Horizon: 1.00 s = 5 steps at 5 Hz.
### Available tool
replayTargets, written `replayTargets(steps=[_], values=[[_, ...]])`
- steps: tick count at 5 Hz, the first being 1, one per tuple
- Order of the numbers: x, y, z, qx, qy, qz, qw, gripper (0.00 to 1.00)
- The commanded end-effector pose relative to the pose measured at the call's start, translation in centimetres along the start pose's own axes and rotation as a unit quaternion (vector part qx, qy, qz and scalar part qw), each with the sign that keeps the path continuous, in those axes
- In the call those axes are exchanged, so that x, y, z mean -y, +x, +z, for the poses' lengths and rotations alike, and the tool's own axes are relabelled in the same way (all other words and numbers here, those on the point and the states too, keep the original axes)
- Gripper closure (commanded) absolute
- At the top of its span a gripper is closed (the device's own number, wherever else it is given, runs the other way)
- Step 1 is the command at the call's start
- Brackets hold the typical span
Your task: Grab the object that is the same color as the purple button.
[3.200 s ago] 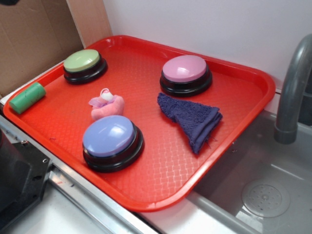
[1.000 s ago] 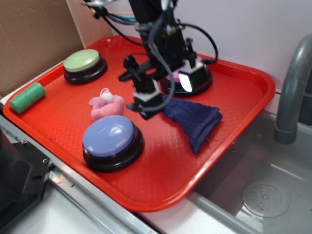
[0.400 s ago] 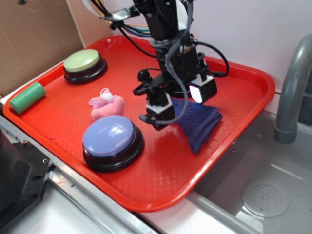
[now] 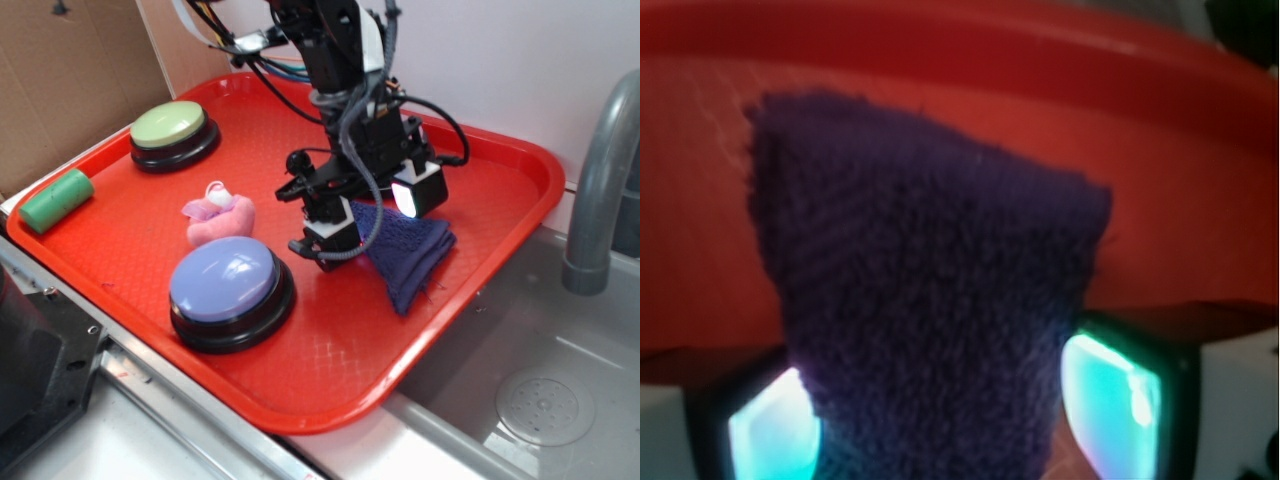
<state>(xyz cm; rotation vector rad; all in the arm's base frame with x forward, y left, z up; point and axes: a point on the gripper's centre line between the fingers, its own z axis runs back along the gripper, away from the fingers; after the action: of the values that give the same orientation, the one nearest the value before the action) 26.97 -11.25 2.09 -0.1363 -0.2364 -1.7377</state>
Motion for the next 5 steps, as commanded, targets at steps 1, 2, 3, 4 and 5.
replayTargets(steps=[1, 2, 3, 4, 5], values=[[0.6, 1.0, 0.8, -0.010, 0.009, -0.009, 1.000, 1.00], [0.6, 0.9, 1.1, -0.011, 0.012, -0.003, 1.000, 1.00], [0.7, 1.0, 2.0, -0.018, 0.010, 0.014, 1.000, 1.00], [0.7, 1.0, 3.1, -0.021, 0.018, 0.040, 0.999, 1.00], [0.5, 1.0, 4.2, -0.037, 0.021, 0.081, 0.996, 1.00]])
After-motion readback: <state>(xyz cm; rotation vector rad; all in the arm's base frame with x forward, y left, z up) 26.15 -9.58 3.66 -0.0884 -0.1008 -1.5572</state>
